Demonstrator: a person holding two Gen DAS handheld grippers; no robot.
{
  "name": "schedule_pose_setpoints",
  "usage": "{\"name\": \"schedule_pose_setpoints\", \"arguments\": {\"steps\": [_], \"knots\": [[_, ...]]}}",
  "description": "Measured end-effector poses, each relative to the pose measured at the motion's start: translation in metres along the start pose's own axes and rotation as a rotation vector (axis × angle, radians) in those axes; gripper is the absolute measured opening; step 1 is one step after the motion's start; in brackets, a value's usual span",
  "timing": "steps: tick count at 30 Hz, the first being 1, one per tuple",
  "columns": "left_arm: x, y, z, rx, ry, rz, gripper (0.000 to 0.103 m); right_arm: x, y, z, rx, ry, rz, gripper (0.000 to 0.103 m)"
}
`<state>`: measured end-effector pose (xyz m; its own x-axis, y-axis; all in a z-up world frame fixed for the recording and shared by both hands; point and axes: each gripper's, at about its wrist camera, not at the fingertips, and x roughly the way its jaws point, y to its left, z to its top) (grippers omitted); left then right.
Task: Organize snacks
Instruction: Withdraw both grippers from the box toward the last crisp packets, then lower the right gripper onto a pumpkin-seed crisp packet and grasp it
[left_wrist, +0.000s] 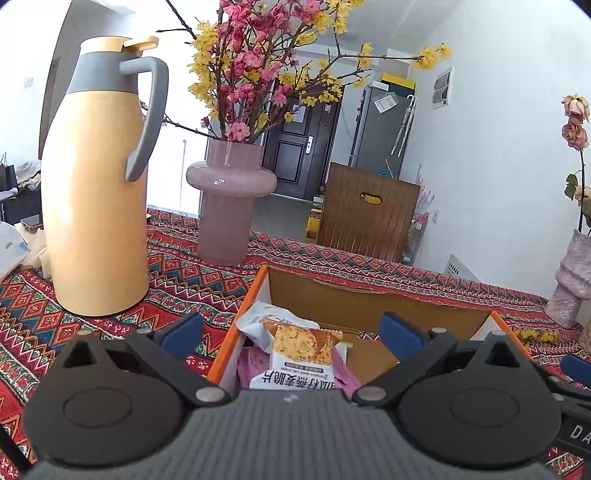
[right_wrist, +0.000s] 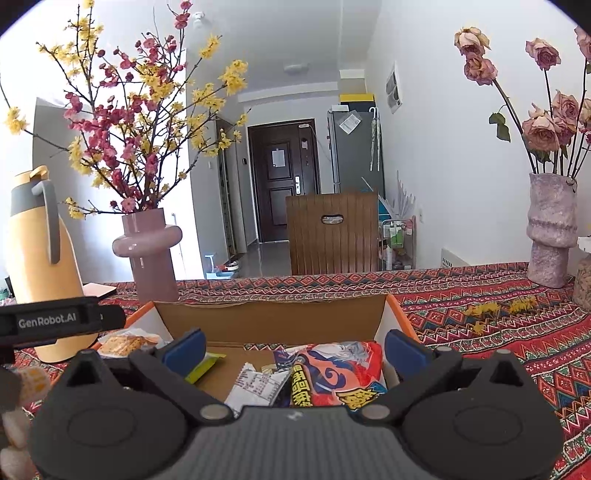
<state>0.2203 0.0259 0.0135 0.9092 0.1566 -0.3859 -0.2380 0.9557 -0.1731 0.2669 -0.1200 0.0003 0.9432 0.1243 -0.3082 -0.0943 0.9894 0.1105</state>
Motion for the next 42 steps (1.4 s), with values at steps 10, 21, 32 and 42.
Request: {"name": "schedule_pose_setpoints", "arguments": {"steps": [10, 21, 32, 42], "knots": [[-0.026, -0.004, 0.008, 0.017, 0.031, -0.035, 0.103, -0.041, -0.011, 0.007, -0.016, -0.013, -0.019, 0.103], [-0.058, 0.010, -0.010, 0.086, 0.132, -0.068, 0.103, -0.074, -0.021, -0.030, -0.071, 0.145, -0.060, 0.103], [-0.061, 0.051, -0.051, 0.087, 0.253, -0.011, 0.103, -0.043, -0.031, -0.067, 0.006, 0.380, -0.061, 0.103], [-0.054, 0.065, -0.076, 0.061, 0.286, -0.021, 0.103, -0.024, -0.005, -0.075, -0.022, 0.444, -0.054, 0.102]]}}
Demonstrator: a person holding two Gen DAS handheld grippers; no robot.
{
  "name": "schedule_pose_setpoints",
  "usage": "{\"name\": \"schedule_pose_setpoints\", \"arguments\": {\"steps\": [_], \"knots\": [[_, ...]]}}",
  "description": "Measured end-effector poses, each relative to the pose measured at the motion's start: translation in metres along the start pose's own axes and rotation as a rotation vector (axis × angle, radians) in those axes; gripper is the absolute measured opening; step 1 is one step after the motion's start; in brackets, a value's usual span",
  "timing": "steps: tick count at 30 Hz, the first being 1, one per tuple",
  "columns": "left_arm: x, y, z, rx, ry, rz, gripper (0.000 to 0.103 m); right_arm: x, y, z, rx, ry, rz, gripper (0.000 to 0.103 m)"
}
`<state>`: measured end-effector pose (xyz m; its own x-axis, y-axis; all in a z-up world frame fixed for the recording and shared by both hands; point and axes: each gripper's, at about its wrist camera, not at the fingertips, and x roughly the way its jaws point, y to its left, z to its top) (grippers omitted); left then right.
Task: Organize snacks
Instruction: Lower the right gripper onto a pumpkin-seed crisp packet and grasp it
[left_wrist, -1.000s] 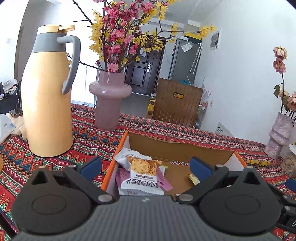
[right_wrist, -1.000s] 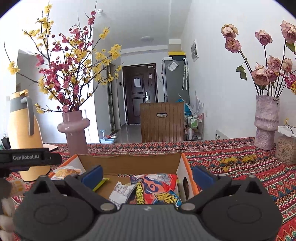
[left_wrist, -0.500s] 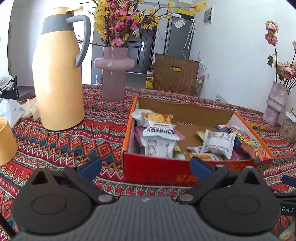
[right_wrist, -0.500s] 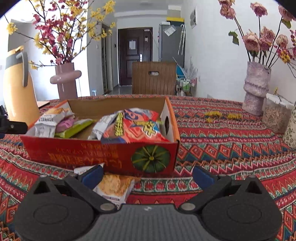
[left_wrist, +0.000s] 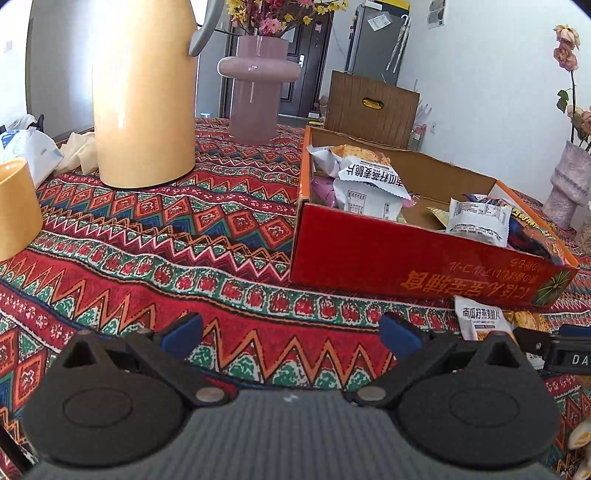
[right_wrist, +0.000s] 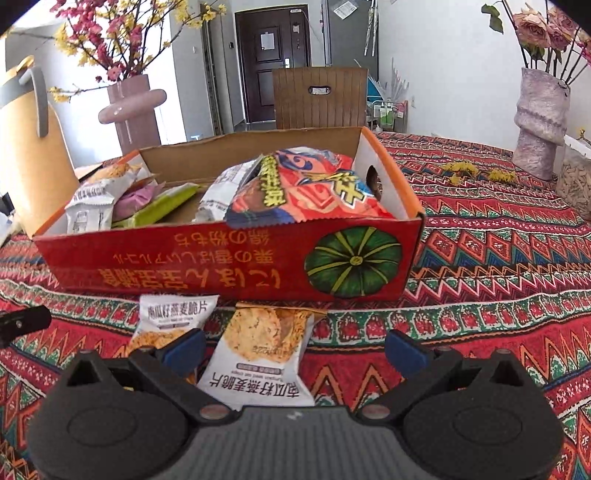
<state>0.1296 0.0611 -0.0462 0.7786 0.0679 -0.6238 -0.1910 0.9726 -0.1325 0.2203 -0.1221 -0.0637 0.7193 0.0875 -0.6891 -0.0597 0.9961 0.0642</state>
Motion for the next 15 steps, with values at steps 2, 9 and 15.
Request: {"name": "schedule_pose_setpoints", "arguments": {"steps": [2, 9, 15], "knots": [[0.001, 0.001, 0.000, -0.004, 0.006, -0.005, 0.103, 0.002, 0.003, -0.002, -0.011, 0.008, -0.011, 0.097], [0.006, -0.001, -0.002, 0.000, 0.031, -0.006, 0.103, -0.005, 0.004, -0.003, -0.016, -0.031, -0.004, 0.049], [0.007, -0.002, -0.003, 0.008, 0.036, 0.002, 0.103, -0.012, -0.002, -0.007, -0.006, -0.060, 0.001, 0.041]]}}
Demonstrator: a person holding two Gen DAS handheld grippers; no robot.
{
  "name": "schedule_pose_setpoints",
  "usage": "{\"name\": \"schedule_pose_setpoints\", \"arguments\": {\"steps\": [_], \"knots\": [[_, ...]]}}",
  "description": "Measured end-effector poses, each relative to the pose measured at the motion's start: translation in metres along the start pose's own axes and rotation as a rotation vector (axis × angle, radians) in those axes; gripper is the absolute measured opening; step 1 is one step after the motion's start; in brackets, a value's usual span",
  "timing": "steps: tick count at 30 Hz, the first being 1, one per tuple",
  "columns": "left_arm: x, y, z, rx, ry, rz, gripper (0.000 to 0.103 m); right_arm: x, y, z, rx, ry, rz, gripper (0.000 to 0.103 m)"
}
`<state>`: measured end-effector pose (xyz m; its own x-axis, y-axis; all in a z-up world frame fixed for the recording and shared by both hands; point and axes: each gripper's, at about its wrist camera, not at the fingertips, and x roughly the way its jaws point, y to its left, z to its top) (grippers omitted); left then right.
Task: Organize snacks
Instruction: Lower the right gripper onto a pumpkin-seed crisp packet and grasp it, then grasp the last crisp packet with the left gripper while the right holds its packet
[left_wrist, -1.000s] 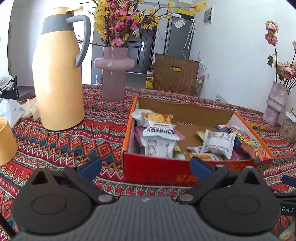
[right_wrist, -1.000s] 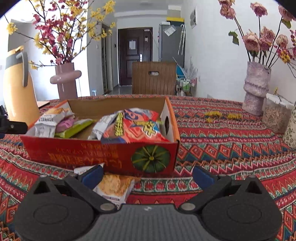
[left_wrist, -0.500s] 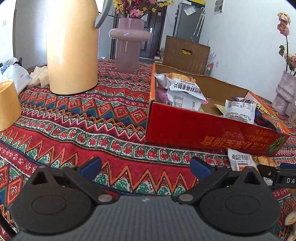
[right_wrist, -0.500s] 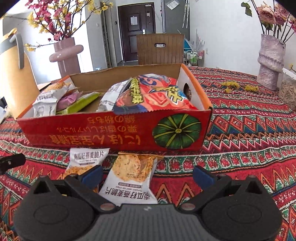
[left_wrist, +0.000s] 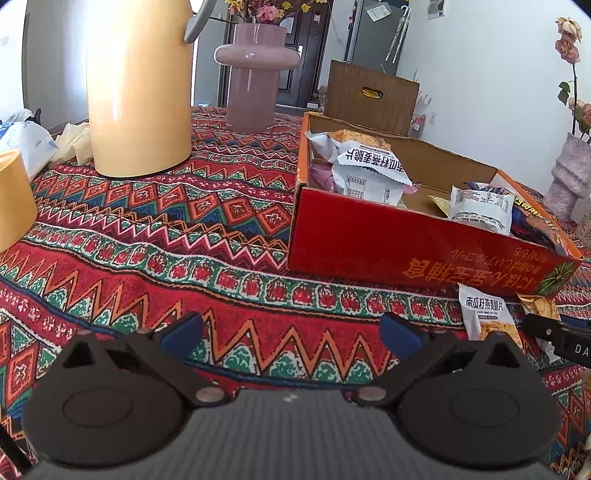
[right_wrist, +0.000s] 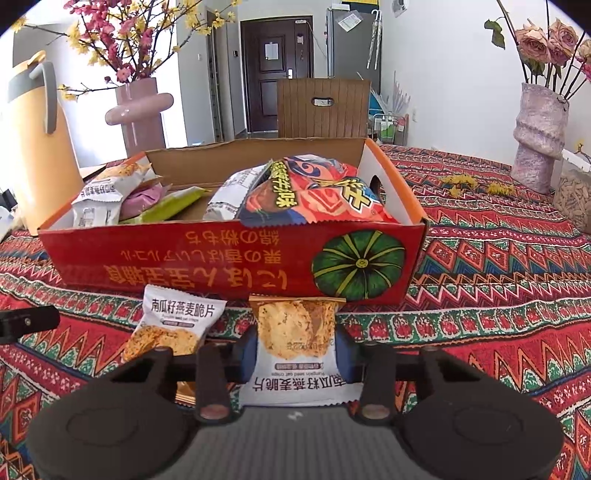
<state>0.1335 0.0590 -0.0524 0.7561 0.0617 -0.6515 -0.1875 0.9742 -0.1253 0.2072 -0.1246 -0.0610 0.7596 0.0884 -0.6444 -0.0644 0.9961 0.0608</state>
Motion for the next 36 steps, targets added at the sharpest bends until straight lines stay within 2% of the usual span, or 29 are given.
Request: {"name": "schedule_pose_setpoints", "arguments": {"steps": [8, 11, 14, 20, 25, 31, 33, 36], "knots": [[0.002, -0.008, 0.002, 0.043, 0.021, 0.027, 0.103, -0.015, -0.017, -0.003, 0.035, -0.052, -0.002, 0.041], [0.000, -0.017, 0.006, 0.051, 0.038, 0.007, 0.103, -0.023, -0.027, -0.006, 0.039, -0.081, -0.014, 0.041], [-0.002, -0.036, 0.011, 0.067, 0.054, -0.034, 0.103, -0.031, -0.037, -0.009, 0.051, -0.099, -0.024, 0.041], [-0.001, -0.098, 0.012, 0.169, 0.071, -0.087, 0.103, -0.041, -0.058, -0.015, 0.084, -0.125, -0.035, 0.041], [0.008, -0.133, 0.006, 0.209, 0.098, -0.070, 0.103, -0.045, -0.071, -0.017, 0.100, -0.138, -0.041, 0.041], [0.019, -0.150, 0.002, 0.207, 0.131, -0.043, 0.103, -0.049, -0.081, -0.020, 0.116, -0.153, -0.036, 0.041], [0.021, -0.155, 0.000, 0.210, 0.135, -0.031, 0.100, -0.050, -0.082, -0.020, 0.120, -0.154, -0.031, 0.041], [0.026, -0.160, -0.002, 0.218, 0.152, -0.030, 0.084, -0.051, -0.081, -0.021, 0.122, -0.157, -0.024, 0.041]]}}
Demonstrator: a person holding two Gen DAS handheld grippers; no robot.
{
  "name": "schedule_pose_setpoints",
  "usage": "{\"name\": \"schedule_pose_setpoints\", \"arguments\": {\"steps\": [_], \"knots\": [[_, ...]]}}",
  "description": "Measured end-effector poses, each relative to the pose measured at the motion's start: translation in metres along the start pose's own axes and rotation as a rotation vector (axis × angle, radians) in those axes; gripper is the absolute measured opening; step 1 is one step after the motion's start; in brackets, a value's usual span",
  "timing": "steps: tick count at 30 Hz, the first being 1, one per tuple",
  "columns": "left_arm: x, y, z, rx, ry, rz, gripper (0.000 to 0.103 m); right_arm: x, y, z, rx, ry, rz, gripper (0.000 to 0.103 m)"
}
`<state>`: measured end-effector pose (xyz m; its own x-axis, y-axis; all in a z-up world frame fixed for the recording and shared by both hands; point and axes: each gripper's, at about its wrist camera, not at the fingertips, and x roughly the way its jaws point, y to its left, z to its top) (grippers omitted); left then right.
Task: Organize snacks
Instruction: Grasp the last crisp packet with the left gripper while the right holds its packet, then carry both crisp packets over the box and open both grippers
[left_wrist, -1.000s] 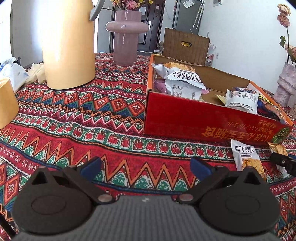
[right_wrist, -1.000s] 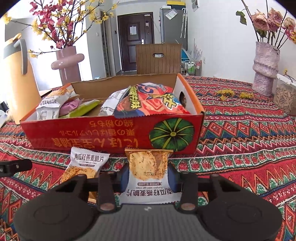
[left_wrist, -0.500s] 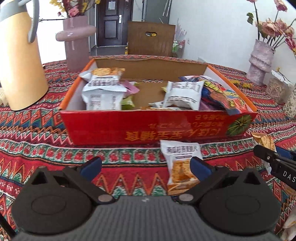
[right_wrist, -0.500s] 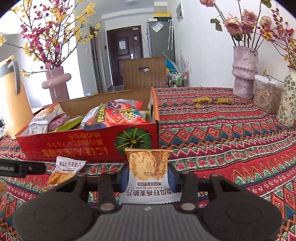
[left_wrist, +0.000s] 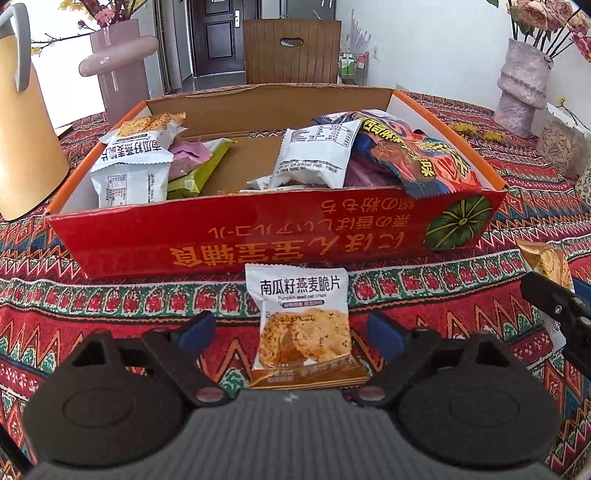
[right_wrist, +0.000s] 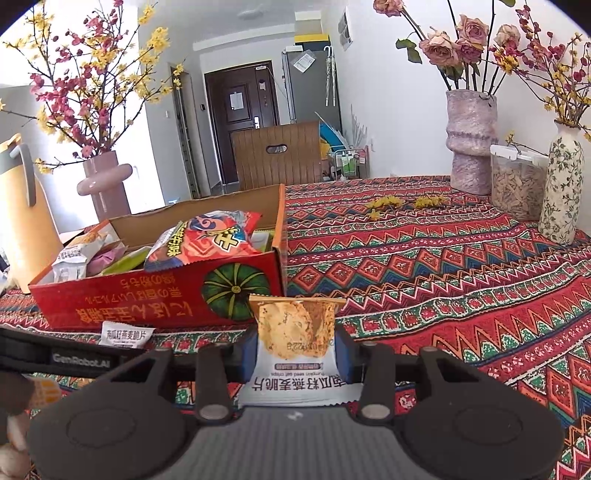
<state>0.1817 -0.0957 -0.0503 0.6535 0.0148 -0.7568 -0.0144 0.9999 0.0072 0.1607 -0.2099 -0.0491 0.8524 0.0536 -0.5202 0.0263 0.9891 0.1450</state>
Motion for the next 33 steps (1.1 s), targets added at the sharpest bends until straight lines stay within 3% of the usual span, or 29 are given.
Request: {"name": "schedule_pose_setpoints", "arguments": {"steps": [3, 5, 6, 18, 25, 33], "knots": [[0.000, -0.005, 0.000, 0.013, -0.011, -0.001, 0.074, -0.001, 0.001, 0.000, 0.002, -0.003, 0.009, 0.041], [-0.003, -0.005, 0.000, 0.019, -0.019, -0.007, 0.053, -0.002, 0.002, 0.000, 0.002, -0.004, 0.013, 0.041], [-0.004, -0.006, 0.000, 0.022, -0.022, -0.009, 0.048, -0.002, 0.003, -0.001, 0.002, -0.004, 0.015, 0.041], [-0.026, 0.005, -0.005, 0.028, -0.078, -0.048, 0.045, -0.010, 0.014, 0.003, -0.010, -0.026, 0.030, 0.041], [-0.060, 0.025, 0.004, 0.012, -0.187, -0.086, 0.045, -0.016, 0.027, 0.019, -0.034, -0.080, 0.066, 0.041], [-0.077, 0.045, 0.036, -0.001, -0.298, -0.050, 0.045, 0.000, 0.058, 0.059, -0.123, -0.150, 0.107, 0.041]]}}
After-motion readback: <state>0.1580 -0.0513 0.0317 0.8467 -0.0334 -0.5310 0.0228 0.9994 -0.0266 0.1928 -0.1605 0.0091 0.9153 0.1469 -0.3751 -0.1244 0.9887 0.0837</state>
